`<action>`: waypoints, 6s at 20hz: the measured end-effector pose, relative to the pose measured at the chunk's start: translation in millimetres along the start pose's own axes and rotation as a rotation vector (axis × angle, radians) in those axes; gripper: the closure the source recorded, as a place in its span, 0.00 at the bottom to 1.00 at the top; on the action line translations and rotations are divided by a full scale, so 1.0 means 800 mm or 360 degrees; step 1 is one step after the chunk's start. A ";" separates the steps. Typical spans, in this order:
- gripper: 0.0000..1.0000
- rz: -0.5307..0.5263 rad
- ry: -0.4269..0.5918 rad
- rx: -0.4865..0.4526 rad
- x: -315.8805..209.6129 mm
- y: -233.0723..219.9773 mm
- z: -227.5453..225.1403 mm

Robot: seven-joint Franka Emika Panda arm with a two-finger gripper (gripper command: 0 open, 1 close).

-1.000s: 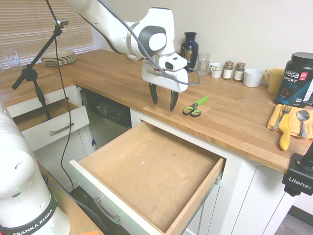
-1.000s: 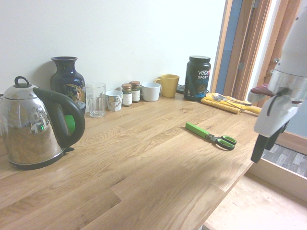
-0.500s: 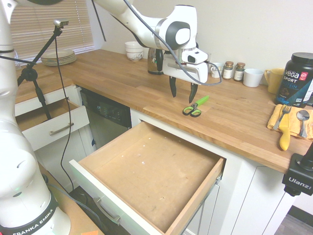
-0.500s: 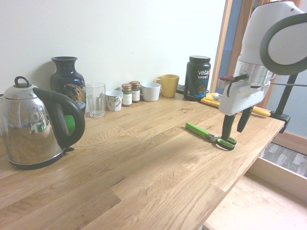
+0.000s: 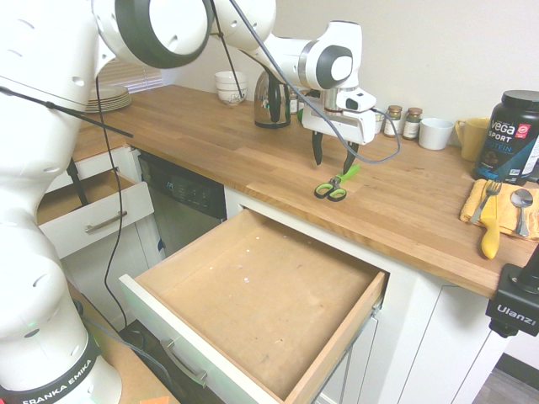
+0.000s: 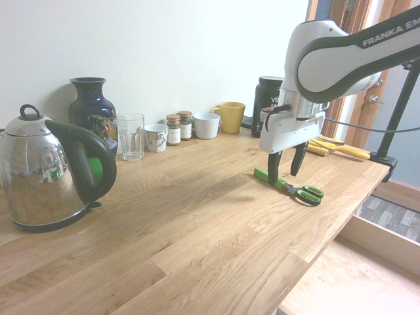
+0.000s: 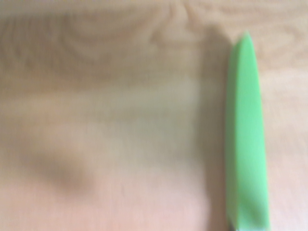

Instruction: Put scissor in the drawer

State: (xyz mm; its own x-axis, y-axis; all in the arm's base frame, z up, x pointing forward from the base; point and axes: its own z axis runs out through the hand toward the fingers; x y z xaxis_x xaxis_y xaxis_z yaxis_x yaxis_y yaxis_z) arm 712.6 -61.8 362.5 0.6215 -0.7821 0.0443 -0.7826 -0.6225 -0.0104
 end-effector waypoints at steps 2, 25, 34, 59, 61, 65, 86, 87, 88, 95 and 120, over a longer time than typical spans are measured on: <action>1.00 0.0002 -0.0004 -0.0003 0.008 -0.010 0.007; 1.00 0.0003 -0.0053 -0.0037 0.018 -0.034 0.034; 1.00 -0.0002 -0.0039 -0.0022 0.012 -0.041 0.025; 1.00 0.0023 0.0063 0.0084 0.014 -0.032 -0.066; 1.00 0.0023 0.0055 0.0076 0.012 -0.030 -0.061; 0.00 0.0035 0.0044 0.0070 0.002 -0.021 -0.058; 0.00 0.0075 0.0000 0.0027 -0.041 0.045 -0.015; 0.00 0.0073 -0.0001 0.0026 -0.042 0.045 -0.014; 0.00 0.0071 -0.0001 0.0026 -0.043 0.044 -0.014; 0.00 0.0069 -0.0009 0.0016 -0.044 0.043 -0.007; 0.00 0.0008 -0.0009 -0.0017 -0.029 -0.014 0.032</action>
State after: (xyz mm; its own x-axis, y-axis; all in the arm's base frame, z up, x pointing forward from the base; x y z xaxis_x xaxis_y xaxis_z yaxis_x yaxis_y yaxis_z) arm 707.8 -37.8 336.1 0.6177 -0.7855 0.0386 -0.7861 -0.6182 -0.0001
